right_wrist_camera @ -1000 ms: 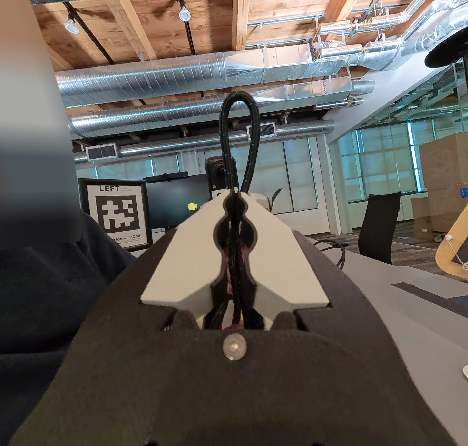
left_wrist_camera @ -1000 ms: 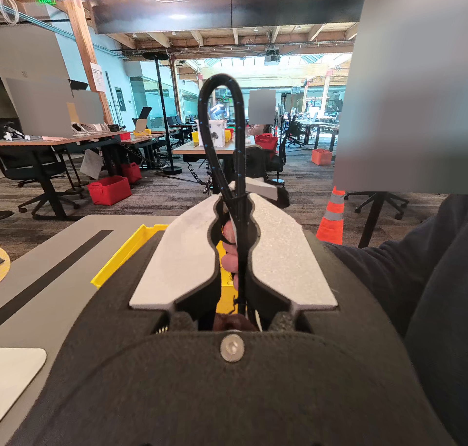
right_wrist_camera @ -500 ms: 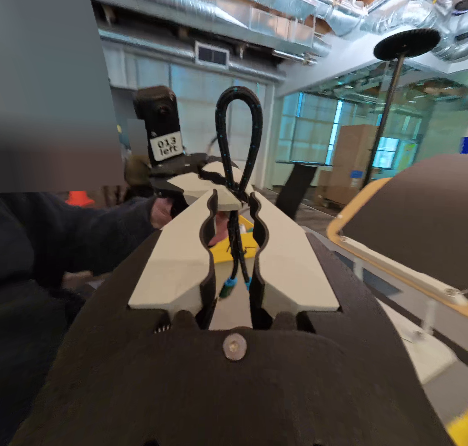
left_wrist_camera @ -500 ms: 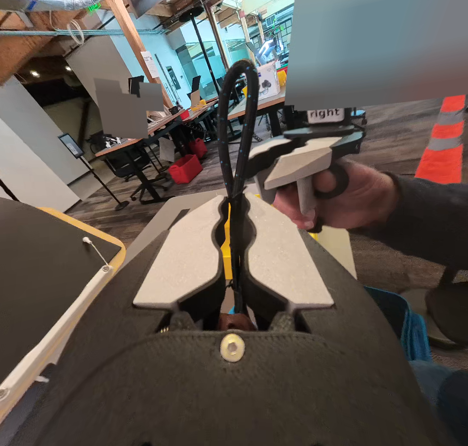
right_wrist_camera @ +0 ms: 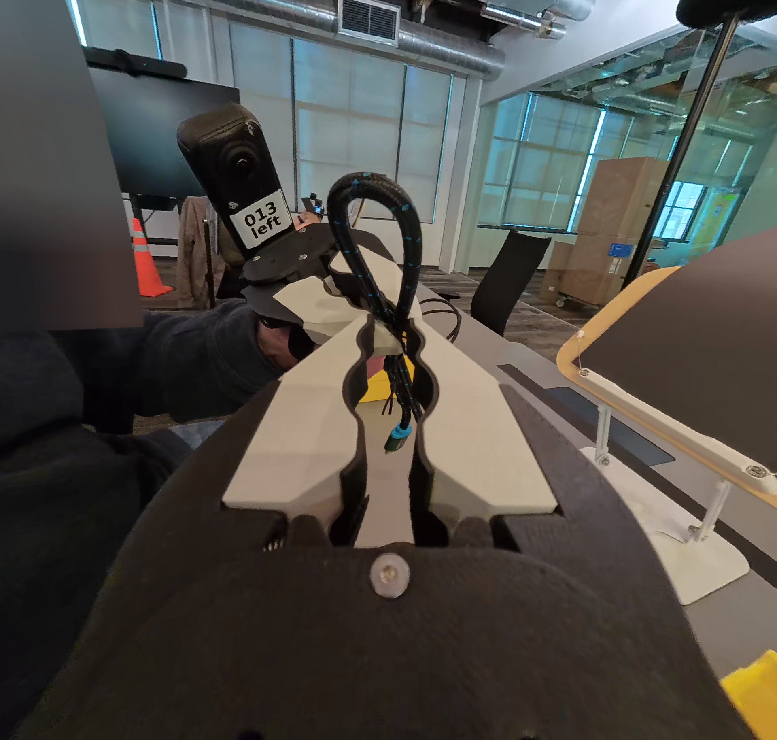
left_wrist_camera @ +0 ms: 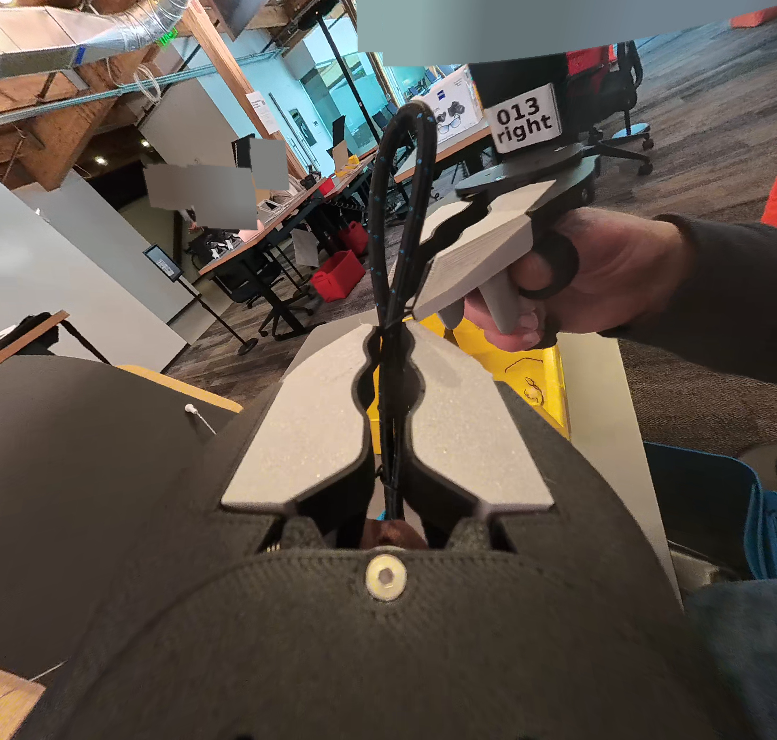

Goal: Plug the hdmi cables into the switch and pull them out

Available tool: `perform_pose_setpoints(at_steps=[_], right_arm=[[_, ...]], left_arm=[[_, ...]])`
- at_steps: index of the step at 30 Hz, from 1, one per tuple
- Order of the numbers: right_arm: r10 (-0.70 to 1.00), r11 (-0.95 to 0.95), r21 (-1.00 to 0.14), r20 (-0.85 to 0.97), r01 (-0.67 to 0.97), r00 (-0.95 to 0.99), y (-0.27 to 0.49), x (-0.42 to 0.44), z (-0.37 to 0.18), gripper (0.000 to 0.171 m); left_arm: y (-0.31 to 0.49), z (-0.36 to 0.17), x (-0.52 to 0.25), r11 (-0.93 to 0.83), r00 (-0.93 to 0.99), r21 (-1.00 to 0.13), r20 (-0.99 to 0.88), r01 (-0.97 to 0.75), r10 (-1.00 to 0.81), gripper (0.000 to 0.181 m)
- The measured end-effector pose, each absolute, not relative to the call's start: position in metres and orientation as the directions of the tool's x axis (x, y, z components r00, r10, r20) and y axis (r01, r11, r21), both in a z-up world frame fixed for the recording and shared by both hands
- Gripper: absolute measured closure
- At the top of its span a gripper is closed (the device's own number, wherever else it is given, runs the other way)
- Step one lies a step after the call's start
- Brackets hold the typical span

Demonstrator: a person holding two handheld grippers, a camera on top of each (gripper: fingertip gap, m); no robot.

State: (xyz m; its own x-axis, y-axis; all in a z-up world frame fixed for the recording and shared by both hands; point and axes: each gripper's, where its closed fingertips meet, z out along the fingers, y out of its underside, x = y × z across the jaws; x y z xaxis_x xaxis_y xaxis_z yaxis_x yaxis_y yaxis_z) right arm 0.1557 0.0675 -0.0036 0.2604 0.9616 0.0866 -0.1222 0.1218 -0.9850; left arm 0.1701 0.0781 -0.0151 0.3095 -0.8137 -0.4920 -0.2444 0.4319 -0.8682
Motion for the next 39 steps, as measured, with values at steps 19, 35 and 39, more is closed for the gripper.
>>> perform_pose_setpoints(at_steps=[19,35,39], right_arm=[[0.974,0.107,-0.979,0.069,-0.171,0.216,0.064,0.165,-0.006,0.171],[0.989,0.085,-0.991,0.071,-0.106,0.134,0.056,0.160,-0.018,0.171],[0.985,0.093,-0.987,0.073,-0.128,0.156,0.058,0.159,-0.017,0.171]], left_arm=[[0.071,-0.015,0.176,0.495,0.294,-0.833,-0.551,-0.248,-0.781,0.174],[0.063,-0.024,0.172,0.610,0.248,-0.737,-0.674,-0.292,-0.696,0.173],[0.065,-0.024,0.171,0.586,0.262,-0.764,-0.645,-0.271,-0.718,0.172]])
